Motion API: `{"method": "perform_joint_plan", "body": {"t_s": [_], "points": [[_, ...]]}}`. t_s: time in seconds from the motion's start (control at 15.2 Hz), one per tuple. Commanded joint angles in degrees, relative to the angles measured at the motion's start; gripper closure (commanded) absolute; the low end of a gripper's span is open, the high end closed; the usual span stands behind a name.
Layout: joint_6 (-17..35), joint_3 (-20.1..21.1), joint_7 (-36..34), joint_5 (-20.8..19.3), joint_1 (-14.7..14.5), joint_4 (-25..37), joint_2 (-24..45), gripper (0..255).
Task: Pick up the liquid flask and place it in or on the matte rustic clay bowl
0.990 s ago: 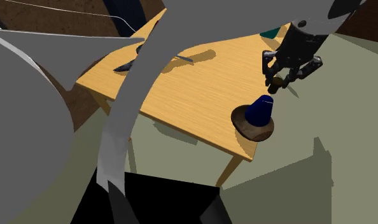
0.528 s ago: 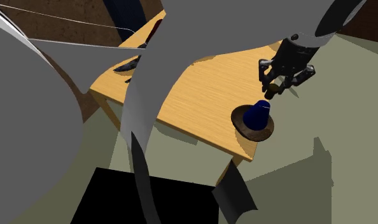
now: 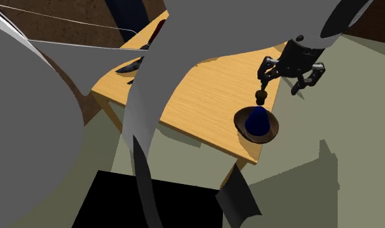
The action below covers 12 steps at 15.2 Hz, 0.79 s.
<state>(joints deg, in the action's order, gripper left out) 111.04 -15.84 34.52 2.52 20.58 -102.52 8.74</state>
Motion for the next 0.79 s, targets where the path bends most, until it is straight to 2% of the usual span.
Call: {"method": "perform_joint_plan", "body": {"t_s": [0.0, 0.13, 0.4, 0.73], "points": [[0.0, 0.0, 0.0, 0.0, 0.0, 0.0, 0.0, 0], [0.0, 0.0, 0.0, 0.0, 0.0, 0.0, 0.0, 0], [-7.0, -0.1, -0.2, -0.3, 0.0, 6.2, -0.9, 0], [-7.0, -0.1, -0.2, -0.3, 0.0, 6.2, -0.9, 0]]}}
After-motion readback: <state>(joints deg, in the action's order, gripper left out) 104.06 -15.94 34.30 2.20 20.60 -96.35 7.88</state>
